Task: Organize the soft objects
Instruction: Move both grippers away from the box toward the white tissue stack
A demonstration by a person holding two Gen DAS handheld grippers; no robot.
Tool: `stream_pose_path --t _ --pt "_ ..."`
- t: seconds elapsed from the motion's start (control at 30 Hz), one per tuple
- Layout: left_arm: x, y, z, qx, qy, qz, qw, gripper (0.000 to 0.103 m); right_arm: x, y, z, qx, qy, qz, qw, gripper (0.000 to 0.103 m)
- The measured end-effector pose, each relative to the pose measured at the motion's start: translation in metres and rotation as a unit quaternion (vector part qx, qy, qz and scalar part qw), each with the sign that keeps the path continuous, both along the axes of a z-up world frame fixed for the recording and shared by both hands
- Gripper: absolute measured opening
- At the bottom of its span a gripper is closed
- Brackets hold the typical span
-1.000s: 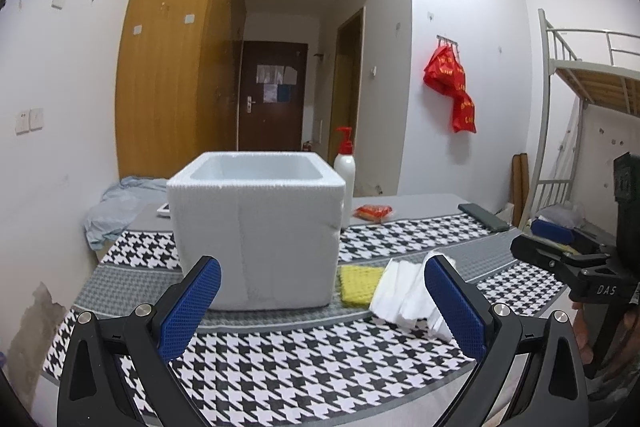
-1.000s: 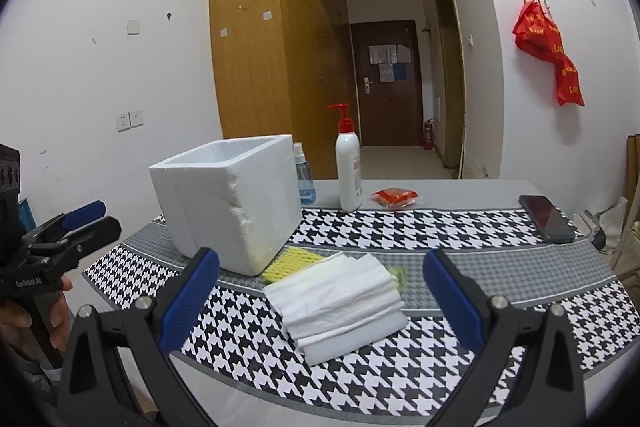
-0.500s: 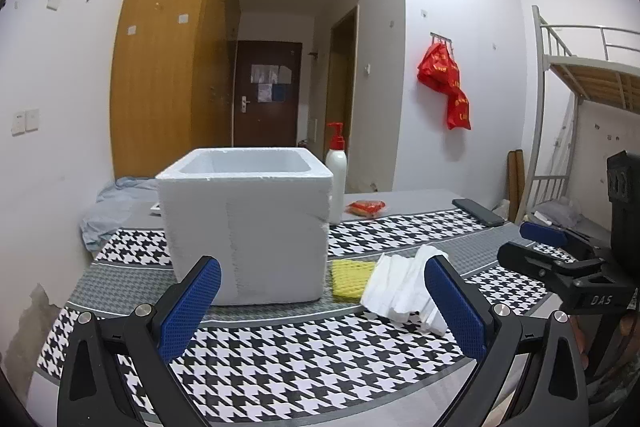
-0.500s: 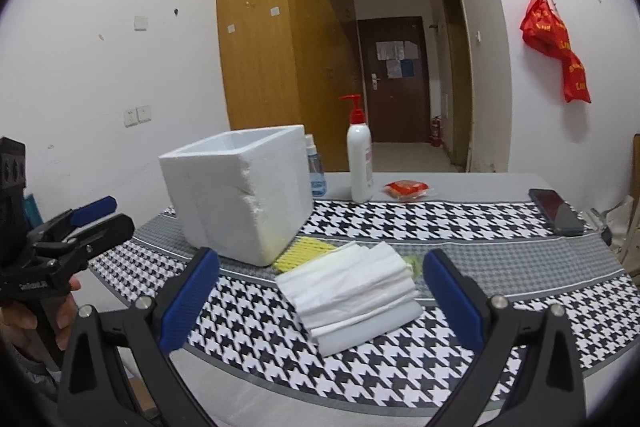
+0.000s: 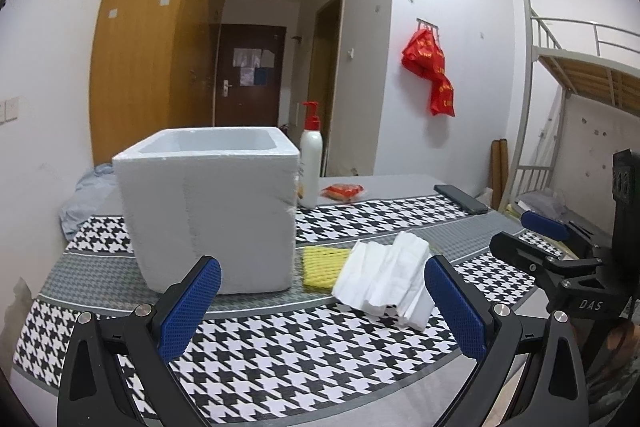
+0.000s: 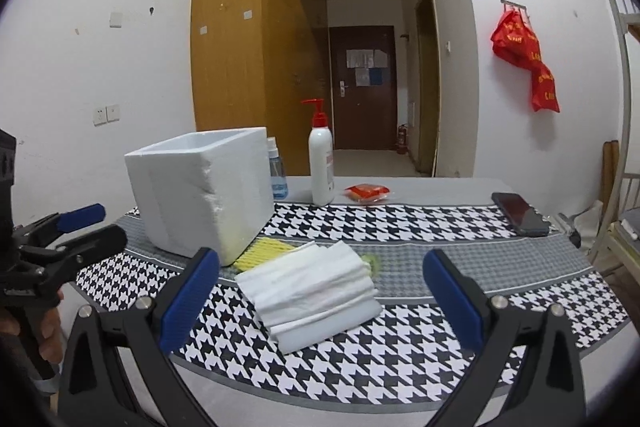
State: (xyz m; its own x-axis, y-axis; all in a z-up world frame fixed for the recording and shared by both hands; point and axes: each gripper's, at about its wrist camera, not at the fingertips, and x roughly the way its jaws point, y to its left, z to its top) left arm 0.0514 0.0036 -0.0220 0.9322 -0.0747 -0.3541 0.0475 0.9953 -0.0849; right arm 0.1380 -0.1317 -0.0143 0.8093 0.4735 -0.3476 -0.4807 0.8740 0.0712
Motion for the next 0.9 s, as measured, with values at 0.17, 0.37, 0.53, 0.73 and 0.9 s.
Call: stream_pose_path --t 0.17,0.37,0.53,0.73,0.9 --pt "0.01 -0.011 0.001 0.002 0.005 -0.026 0.9997 0.102 0.002 -0.009 -0.002 -0.007 0.014 -0.013 1.0 0.103" --pt "0.024 -0.03 -0.003 0.004 0.016 -0.07 0.9974 0.102 0.001 -0.03 -0.004 0.01 0.027 -0.021 0.999 0.103" --pt "0.034 -0.04 -0.008 0.002 0.031 -0.095 0.995 0.102 0.001 -0.031 -0.007 -0.008 0.024 -0.024 0.999 0.103" --pt "0.045 -0.044 -0.014 -0.003 0.051 -0.106 0.9931 0.102 0.007 -0.031 -0.012 -0.015 0.028 -0.024 0.999 0.103" --pt "0.053 -0.046 -0.019 -0.001 0.066 -0.109 0.9918 0.102 0.015 -0.033 -0.017 -0.014 0.039 -0.018 0.999 0.103"
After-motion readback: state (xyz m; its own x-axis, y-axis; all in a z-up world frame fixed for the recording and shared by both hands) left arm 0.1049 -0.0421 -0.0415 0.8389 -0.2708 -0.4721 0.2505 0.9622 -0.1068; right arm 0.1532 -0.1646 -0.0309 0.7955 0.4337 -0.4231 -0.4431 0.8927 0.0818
